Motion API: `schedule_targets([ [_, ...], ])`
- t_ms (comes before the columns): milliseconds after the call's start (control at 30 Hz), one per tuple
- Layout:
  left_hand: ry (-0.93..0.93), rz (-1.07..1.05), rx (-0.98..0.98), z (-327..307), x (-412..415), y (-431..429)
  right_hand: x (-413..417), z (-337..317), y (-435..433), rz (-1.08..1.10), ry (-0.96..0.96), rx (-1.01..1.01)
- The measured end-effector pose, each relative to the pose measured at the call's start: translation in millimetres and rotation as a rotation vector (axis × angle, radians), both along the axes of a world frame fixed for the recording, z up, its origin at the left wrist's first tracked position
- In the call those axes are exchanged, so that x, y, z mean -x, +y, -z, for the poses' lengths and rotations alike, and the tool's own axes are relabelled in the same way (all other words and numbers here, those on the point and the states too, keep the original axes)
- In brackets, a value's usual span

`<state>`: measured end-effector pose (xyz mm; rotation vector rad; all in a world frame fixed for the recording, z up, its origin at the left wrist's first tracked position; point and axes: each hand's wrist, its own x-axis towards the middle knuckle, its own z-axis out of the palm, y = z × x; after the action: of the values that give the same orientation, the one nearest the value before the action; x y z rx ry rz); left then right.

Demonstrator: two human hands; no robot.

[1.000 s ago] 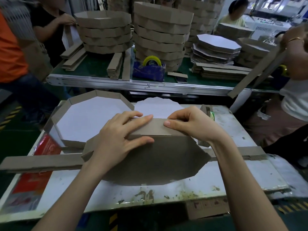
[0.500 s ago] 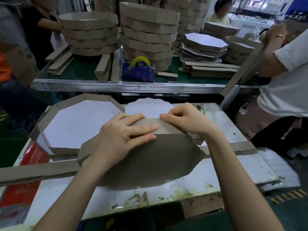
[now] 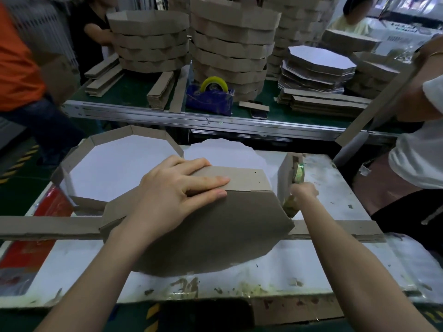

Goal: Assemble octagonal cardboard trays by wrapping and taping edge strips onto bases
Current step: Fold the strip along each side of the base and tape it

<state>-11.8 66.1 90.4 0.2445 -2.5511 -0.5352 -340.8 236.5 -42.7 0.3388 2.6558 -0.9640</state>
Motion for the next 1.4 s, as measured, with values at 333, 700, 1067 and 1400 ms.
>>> schedule_targets([
  [333, 0.019, -0.049, 0.024, -0.7, 19.0, 13.2, 30.5, 24.1, 4.5, -0.010, -0.123, 0.092],
  [700, 0.040, -0.084, 0.066, 0.3, 25.4, 22.0, 29.5, 20.8, 10.9, 0.411, -0.121, 0.667],
  [1067, 0.024, -0.090, 0.085, -0.3, 26.5, 24.2, -12.0, 70.9, 37.1, 0.479, -0.001, 0.949],
  [1400, 0.036, -0.108, 0.073, 3.8, 23.4, 21.5, -3.3, 96.1, 75.2, 0.032, 0.168, 0.659],
])
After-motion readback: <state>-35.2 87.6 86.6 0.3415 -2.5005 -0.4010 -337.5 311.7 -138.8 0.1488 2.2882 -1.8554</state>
